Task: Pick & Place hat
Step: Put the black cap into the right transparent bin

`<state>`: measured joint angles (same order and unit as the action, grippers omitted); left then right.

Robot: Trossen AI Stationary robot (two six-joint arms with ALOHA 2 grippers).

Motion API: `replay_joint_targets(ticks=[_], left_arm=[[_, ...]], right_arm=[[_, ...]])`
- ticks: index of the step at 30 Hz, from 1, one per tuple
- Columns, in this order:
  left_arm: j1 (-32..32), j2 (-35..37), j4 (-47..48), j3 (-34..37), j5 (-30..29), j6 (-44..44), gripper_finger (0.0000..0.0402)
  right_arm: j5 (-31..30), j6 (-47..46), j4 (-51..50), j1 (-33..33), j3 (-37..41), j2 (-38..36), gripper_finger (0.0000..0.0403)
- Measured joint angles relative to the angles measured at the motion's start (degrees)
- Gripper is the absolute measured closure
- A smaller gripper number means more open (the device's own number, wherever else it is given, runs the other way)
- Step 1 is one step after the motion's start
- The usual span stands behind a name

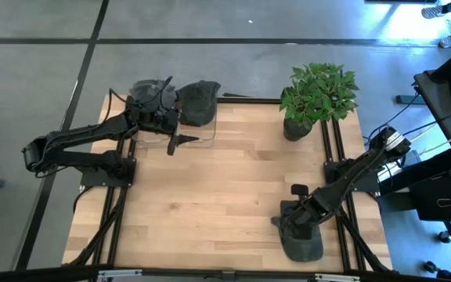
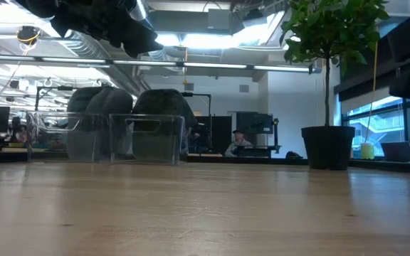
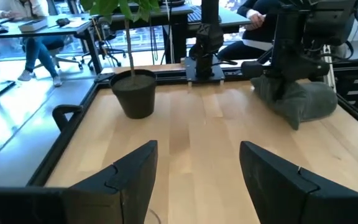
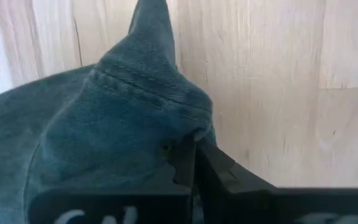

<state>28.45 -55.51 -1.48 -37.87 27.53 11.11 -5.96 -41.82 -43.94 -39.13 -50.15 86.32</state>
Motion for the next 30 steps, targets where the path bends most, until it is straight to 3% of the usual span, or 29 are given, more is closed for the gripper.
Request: replay_joint_targets(ticks=[4, 7, 12, 16, 23, 30], left_arm=[[0.0, -0.1, -0.1, 0.0, 0.1, -1.6, 0.0178], [0.0, -0.9, -0.8, 0.0, 0.1, -4.7, 0.0178], [-0.3, -3.6, -5.5, 0.0, 0.8, -10.4, 0.0178], [-0.4, -5.9, -9.4, 0.0, 0.9, -18.7, 0.0178], [-0.4, -9.5, -13.1, 0.0, 0.9, -25.6, 0.0178], [-0.4, -11.7, -14.2, -0.8, 1.0, -28.6, 0.0178]], right_arm=[[-5.7, 1.3, -2.2, 0.0, -1.1, 0.0, 0.0398], [-17.1, 7.5, -6.0, 0.6, -3.4, 0.0, 0.0399], [-39.4, 26.7, -6.4, 3.7, -8.2, 0.0, 0.0401], [-50.6, 46.8, 0.1, 6.2, -10.4, 0.0, 0.0401], [-53.7, 75.2, 16.1, 12.2, -10.5, 3.0, 0.0402], [-58.1, 89.7, 27.7, 16.9, -10.5, 9.5, 0.0402]])
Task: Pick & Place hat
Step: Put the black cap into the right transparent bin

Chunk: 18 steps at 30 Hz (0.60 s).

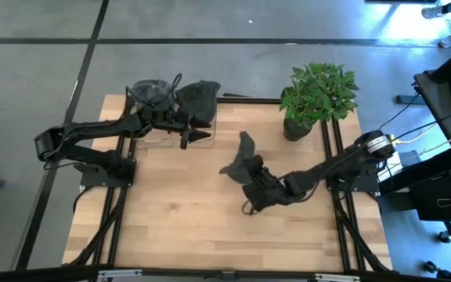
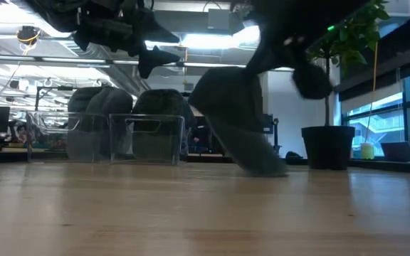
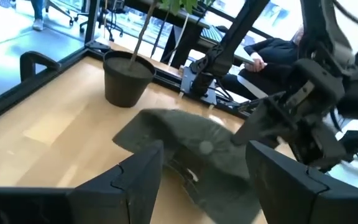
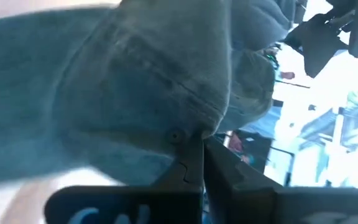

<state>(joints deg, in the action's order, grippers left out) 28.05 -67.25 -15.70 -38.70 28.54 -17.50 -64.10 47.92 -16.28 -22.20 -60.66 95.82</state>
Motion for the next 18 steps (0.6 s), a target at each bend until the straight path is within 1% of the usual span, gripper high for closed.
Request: replay_joint_targets(ticks=[3, 6, 11, 16, 18], left_arm=[[0.0, -0.8, 0.0, -0.7, -0.1, -4.1, 0.0178], [-0.3, -1.5, 0.4, -0.8, 0.8, -5.3, 0.0178], [-1.7, -3.4, 0.5, -0.8, 1.7, -9.6, 0.0178], [-3.0, -5.6, 0.5, -0.9, 1.1, -16.1, 0.0178], [-3.3, -6.1, 0.4, -0.9, 1.6, -18.5, 0.0178]], right_arm=[[-0.9, 4.4, 6.3, 1.3, 0.0, 2.1, 0.0402], [-0.8, 7.1, 11.1, 2.2, 0.0, 3.4, 0.0402], [-2.4, 13.0, 17.9, 3.0, 0.0, 3.6, 0.0403], [-3.1, 24.7, 25.9, 2.9, 0.0, 3.6, 0.0403], [-2.2, 27.0, 29.2, 2.9, 0.0, 3.6, 0.0403]])
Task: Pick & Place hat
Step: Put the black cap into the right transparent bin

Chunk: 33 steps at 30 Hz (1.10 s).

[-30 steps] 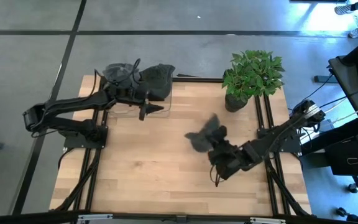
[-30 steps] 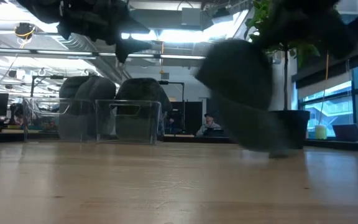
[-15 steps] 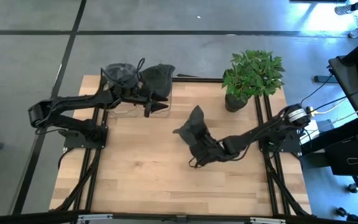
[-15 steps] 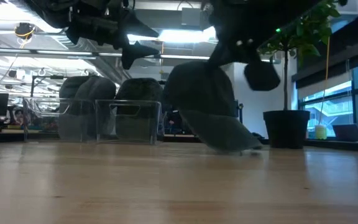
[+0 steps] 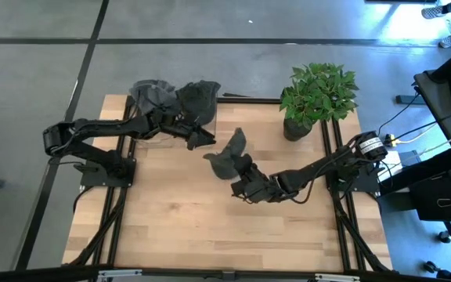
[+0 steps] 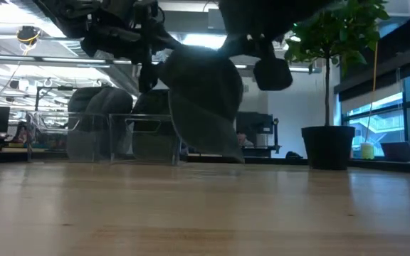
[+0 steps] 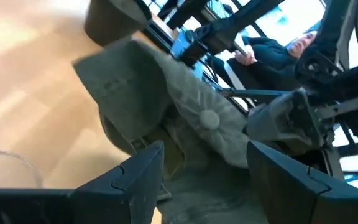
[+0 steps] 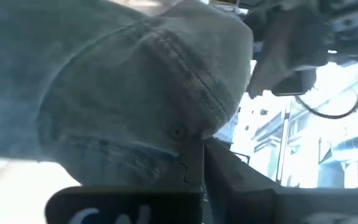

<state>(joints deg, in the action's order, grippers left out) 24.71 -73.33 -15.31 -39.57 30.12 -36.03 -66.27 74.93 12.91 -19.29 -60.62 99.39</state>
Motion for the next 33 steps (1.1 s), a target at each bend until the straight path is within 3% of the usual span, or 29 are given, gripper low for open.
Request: replay_joint_targets(ticks=[13, 30, 33], left_arm=[[-3.3, -0.1, -2.4, 0.0, 5.4, -1.7, 0.0178], [-5.5, -0.1, -0.1, 0.0, 0.4, 3.7, 0.0178], [-5.5, -0.1, 0.1, 0.0, 0.4, 3.8, 0.0178]], right_arm=[[3.4, 4.8, 5.7, 1.7, 0.0, 0.0, 0.0403], [3.6, 4.8, 8.0, 3.5, 0.0, 0.0, 0.0403], [5.9, 4.5, 8.2, 3.5, 0.0, 0.0, 0.0403]])
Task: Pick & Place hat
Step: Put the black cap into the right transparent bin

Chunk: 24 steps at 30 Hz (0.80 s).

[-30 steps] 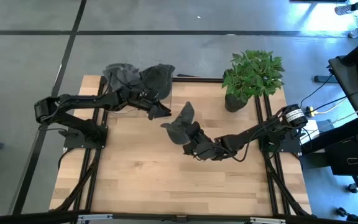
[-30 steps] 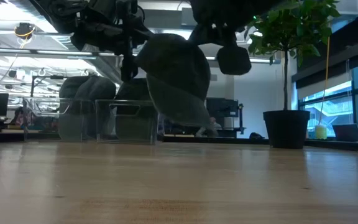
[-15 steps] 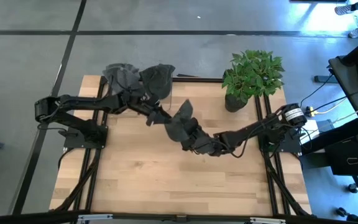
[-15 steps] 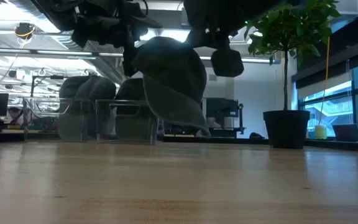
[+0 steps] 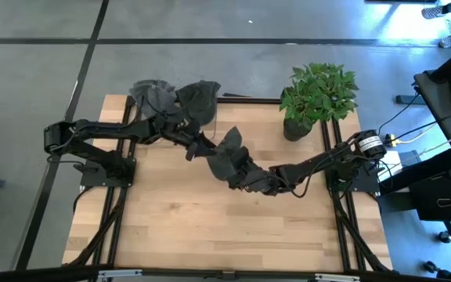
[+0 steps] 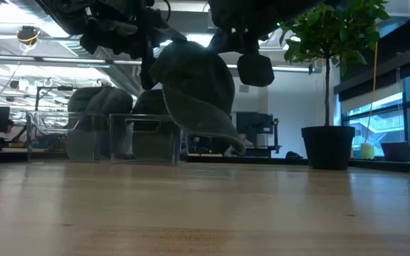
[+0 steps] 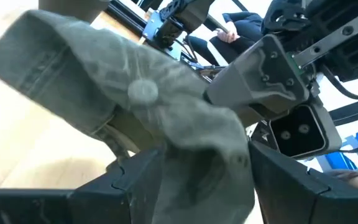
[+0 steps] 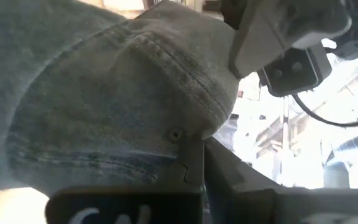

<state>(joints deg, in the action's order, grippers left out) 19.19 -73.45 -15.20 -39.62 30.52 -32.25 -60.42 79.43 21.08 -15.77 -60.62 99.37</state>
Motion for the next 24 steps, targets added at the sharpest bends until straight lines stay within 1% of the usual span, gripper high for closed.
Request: replay_joint_targets(ticks=[2, 4, 7, 12, 17, 18, 21, 24], left_arm=[[-0.3, 0.0, 0.0, 0.0, 0.1, 0.0, 0.0179], [-0.5, 0.0, 0.1, 0.0, 0.1, 0.0, 0.0186], [-0.8, 0.0, 0.5, 0.0, 0.1, 0.0, 0.0212], [-0.8, 0.0, 0.5, 0.0, 0.7, 0.6, 0.0287], [-0.8, 0.0, 0.4, 0.0, 1.2, 4.6, 0.0376], [-0.8, 0.0, 0.4, 0.0, 1.5, 5.7, 0.0388], [-0.5, 0.0, 0.4, 0.0, 3.2, 8.2, 0.0395], [0.1, 0.0, 0.9, 0.0, 5.2, 9.9, 0.0396]], right_arm=[[1.3, -0.4, 0.2, 0.0, 0.0, 0.0, 0.0403], [1.4, -0.5, 0.9, 0.0, 0.0, 0.0, 0.0403], [1.5, -0.6, 1.5, 0.0, 0.0, 0.0, 0.0403], [1.5, -1.0, 1.7, 0.0, 0.0, 0.0, 0.0403], [1.5, -1.6, 1.6, 0.0, 0.0, 0.0, 0.0403], [1.5, -2.3, 1.6, 0.0, 0.0, 0.0, 0.0403], [1.6, -7.0, 1.4, 0.0, 0.0, 0.0, 0.0395], [1.4, -11.0, 0.3, 0.0, 0.0, 0.0, 0.0377]])
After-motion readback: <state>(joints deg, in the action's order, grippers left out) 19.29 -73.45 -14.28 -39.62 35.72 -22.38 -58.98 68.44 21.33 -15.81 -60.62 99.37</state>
